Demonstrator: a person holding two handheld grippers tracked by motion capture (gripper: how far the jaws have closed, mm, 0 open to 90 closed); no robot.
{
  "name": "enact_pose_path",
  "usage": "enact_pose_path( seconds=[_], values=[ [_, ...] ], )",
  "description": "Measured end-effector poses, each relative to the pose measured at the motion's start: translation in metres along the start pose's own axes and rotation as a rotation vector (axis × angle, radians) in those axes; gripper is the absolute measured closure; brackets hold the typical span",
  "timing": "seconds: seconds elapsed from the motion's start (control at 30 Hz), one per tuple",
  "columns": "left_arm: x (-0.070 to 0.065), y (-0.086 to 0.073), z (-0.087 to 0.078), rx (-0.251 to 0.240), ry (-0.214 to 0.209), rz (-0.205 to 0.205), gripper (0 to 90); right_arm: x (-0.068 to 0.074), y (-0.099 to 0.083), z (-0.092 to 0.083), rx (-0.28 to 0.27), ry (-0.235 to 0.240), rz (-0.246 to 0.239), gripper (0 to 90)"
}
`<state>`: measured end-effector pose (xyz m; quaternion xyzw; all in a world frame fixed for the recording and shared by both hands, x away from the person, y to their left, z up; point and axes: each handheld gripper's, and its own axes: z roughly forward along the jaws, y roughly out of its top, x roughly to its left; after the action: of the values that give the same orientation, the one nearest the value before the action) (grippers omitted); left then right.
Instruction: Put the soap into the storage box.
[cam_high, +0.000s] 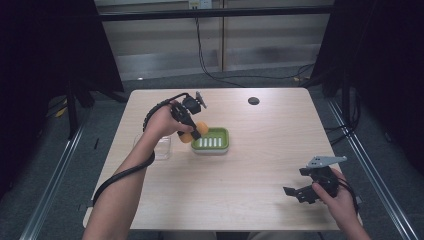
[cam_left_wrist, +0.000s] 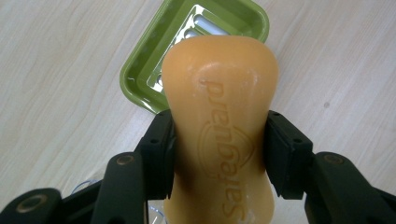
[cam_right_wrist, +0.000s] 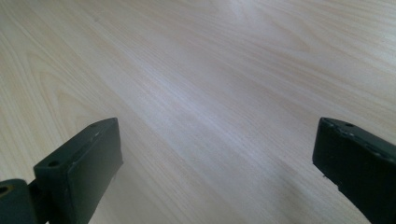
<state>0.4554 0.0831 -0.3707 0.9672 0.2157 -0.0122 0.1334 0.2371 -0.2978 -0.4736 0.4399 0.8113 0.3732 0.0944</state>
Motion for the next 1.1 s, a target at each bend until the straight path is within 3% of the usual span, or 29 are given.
enact_pose_path(
  seconds=[0.03,0.07,0.37,0.4,0.47,0.53,0.57,0.6,0.63,0.67,0.73,0.83,0.9,0.93,1.0,1.1],
  values=[
    [-0.001,0.000,0.002,-0.016,0.001,-0.020,49.8,0.000,0.000,0.000,0.000,0.001,0.000,1.3],
    [0.001,0.001,0.002,-0.009,0.000,-0.006,49.8,0.000,0.000,0.000,-0.001,0.000,0.001,1.3],
    [0.003,0.005,0.005,-0.014,-0.006,-0.020,49.8,0.000,0.000,0.001,0.004,0.001,0.004,1.3],
    [0.005,0.005,0.004,-0.005,-0.002,0.002,49.8,0.000,0.000,0.001,0.003,0.002,0.002,1.3],
    [0.004,0.006,0.006,-0.013,-0.005,-0.015,49.8,0.000,0.000,0.001,0.006,0.004,0.004,1.3],
    [0.006,0.007,0.006,0.001,-0.001,0.010,49.8,0.000,0.000,0.001,0.004,0.002,0.005,1.3],
    [0.005,0.008,0.007,-0.014,-0.003,-0.010,49.8,0.000,0.000,0.001,0.002,0.000,0.002,1.3],
    [0.007,0.008,0.006,-0.004,-0.014,0.001,49.8,0.000,0.000,0.001,0.003,0.002,0.003,1.3],
    [0.008,0.009,0.007,0.002,0.002,0.019,49.8,0.000,0.000,0.001,0.003,0.002,0.001,1.3],
    [0.006,0.009,0.009,-0.015,0.006,-0.004,49.8,0.000,0.000,0.001,0.005,0.004,0.004,1.3],
    [0.009,0.011,0.007,0.014,-0.006,0.029,49.8,0.000,0.000,0.001,0.007,0.005,0.005,1.3],
    [0.008,0.012,0.009,-0.005,0.009,0.017,49.8,-0.001,0.000,0.001,0.002,0.003,-0.002,1.3],
    [0.008,0.013,0.010,-0.006,0.010,0.024,49.8,-0.001,0.000,0.001,0.001,0.003,-0.001,1.3],
    [0.009,0.014,0.009,0.016,-0.002,0.038,49.8,-0.001,0.000,0.001,0.001,0.004,-0.003,1.3],
    [0.008,0.014,0.011,-0.009,0.011,0.035,49.8,-0.001,0.000,0.001,0.003,0.006,0.000,1.3],
    [0.009,0.015,0.013,0.006,0.010,0.043,49.8,-0.001,0.000,0.001,0.003,0.005,-0.002,1.3]
  ],
)
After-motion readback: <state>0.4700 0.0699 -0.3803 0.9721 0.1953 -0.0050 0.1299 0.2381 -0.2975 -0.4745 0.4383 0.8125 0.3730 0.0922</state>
